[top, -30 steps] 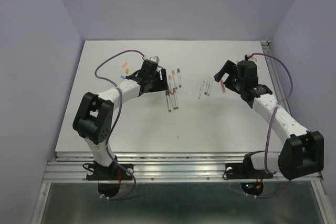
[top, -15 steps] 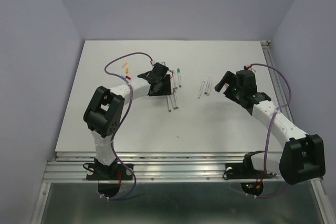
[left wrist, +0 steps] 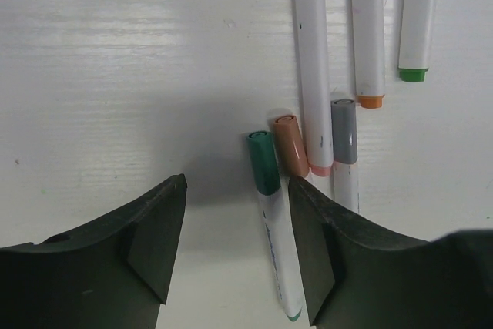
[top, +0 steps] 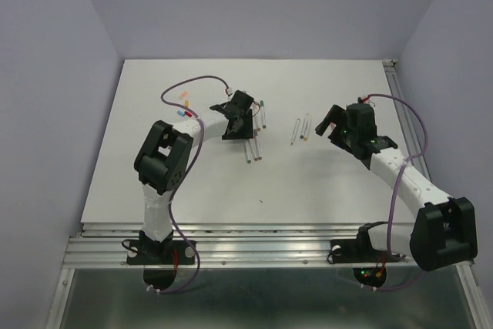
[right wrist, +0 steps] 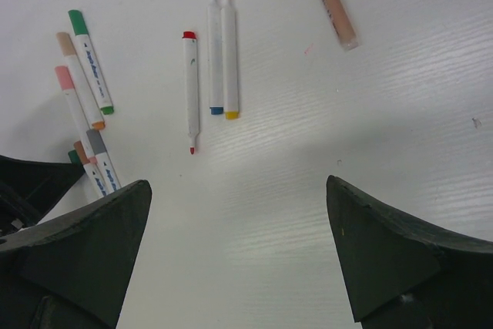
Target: Open the pen caps
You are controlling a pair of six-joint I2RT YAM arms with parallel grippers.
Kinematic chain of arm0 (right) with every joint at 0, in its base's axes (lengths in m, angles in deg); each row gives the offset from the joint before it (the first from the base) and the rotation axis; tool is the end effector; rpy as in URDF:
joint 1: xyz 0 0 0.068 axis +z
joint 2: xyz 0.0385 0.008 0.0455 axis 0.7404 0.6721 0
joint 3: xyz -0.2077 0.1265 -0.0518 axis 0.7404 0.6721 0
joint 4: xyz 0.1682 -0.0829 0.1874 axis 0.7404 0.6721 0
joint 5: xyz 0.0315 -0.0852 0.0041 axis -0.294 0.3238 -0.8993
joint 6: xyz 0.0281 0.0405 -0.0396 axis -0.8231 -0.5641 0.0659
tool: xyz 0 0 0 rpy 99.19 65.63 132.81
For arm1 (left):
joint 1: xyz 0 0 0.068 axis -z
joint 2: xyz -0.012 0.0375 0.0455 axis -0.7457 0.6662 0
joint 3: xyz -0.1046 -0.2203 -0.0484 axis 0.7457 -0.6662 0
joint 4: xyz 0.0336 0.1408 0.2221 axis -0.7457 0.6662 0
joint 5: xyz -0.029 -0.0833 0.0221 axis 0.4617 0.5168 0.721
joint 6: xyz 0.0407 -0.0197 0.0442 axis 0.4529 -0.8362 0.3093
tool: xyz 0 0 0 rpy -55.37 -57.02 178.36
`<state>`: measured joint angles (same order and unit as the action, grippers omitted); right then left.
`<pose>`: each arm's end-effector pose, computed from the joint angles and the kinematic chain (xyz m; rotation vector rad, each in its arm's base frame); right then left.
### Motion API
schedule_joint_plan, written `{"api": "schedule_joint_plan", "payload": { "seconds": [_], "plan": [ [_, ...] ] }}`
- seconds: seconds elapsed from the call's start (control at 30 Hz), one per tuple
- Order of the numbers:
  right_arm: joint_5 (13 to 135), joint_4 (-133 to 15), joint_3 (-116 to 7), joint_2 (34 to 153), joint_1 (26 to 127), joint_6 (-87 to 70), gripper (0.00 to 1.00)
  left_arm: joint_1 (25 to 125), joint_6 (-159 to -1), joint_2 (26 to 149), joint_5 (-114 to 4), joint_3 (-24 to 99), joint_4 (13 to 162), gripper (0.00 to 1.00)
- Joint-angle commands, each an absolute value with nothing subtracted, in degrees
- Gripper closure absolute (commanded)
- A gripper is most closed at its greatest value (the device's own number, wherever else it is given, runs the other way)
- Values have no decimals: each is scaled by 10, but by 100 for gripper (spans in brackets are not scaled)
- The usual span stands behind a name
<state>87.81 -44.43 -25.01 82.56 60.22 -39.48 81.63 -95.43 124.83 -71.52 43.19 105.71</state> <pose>0.2796 0.0561 0.2145 0.5593 2.2001 0.3437 0.3616 -0.2303 0.1443 0.0852 2.4726 -0.2853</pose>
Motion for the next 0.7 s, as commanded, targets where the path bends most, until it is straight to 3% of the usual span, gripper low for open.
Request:
{"api": "schedule_joint_plan", "payload": {
  "seconds": [0.0, 0.67],
  "plan": [
    [892, -453, -233, 809, 600, -387, 0, 822, -958, 1269, -738, 466, 1081, 34],
    [909, -452, -225, 806, 601, -389, 0, 828, -1001, 1303, -748, 488, 1118, 53]
  ]
}}
